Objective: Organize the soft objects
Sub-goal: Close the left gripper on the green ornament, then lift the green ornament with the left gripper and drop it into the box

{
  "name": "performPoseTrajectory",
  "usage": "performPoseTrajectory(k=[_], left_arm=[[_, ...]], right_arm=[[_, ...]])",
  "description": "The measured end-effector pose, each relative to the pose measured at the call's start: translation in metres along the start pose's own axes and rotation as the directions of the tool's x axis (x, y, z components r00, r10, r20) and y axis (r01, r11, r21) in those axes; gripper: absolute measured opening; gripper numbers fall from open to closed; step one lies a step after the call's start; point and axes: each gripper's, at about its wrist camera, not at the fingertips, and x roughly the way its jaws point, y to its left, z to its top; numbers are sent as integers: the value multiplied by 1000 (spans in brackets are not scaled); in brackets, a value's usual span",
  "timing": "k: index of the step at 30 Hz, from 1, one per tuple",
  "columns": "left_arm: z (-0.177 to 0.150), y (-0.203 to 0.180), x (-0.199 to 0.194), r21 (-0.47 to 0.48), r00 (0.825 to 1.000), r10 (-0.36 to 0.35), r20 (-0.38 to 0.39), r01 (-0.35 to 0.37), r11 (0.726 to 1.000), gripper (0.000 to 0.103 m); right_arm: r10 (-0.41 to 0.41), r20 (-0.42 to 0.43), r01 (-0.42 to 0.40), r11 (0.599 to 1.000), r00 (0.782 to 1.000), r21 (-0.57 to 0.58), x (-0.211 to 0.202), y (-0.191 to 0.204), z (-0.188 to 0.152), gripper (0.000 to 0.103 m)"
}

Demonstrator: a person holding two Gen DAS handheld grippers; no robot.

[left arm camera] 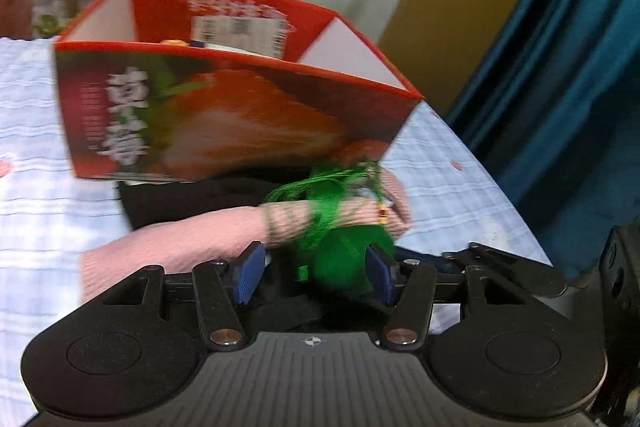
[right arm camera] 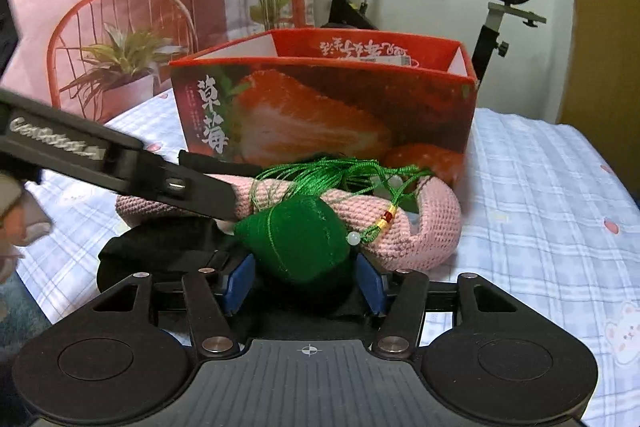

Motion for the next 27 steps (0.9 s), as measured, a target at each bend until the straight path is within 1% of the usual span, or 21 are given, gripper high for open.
performPoseTrajectory(k=[4, 8, 12, 14, 16, 17, 18, 20, 24, 27], left_arm=[[2, -5, 15, -5, 999, -26, -26, 26, 1000, 58], [-1, -1, 24, -55, 995, -89, -50, 86, 995, 58], [-6, -1, 27, -51, 989, -130, -70, 126, 991, 57], [-7, 1, 30, -60, 987, -144, -72, 140, 988, 57], [-7, 2, 32, -70, 988, -138, -69, 133, 989, 53], [-7, 3, 32, -72, 989, -134, -62, 129, 989, 51], [-6, 3, 30, -73, 989, -137, -52, 133, 988, 50], [0, 1, 22, -60, 989, -143, -26, 141, 988, 50], [15, -3, -3, -31, 988, -147, 47, 148, 988, 50], [32, -5, -24, -22, 982, -155, 111, 158, 987, 50]], right_arm=[[11, 4, -11, 999, 1000, -45, 1, 5, -2, 52], [11, 2, -11, 1000, 1000, -23, 4, 2, -2, 53], [19, 4, -19, 1000, 1000, 2, 5, -2, -3, 53], [25, 3, -25, 1000, 1000, 6, 6, -3, -4, 52], [25, 2, -25, 1000, 1000, 5, 7, -2, -4, 52], [24, 4, -24, 1000, 1000, 5, 7, -2, -4, 50], [27, 7, -27, 1000, 1000, 6, 6, -2, -4, 48], [22, 15, -23, 1000, 1000, 8, 4, -1, -1, 47], [34, 69, -35, 999, 997, 13, -10, -2, 13, 46], [36, 121, -34, 999, 992, -22, -21, 0, 32, 46]])
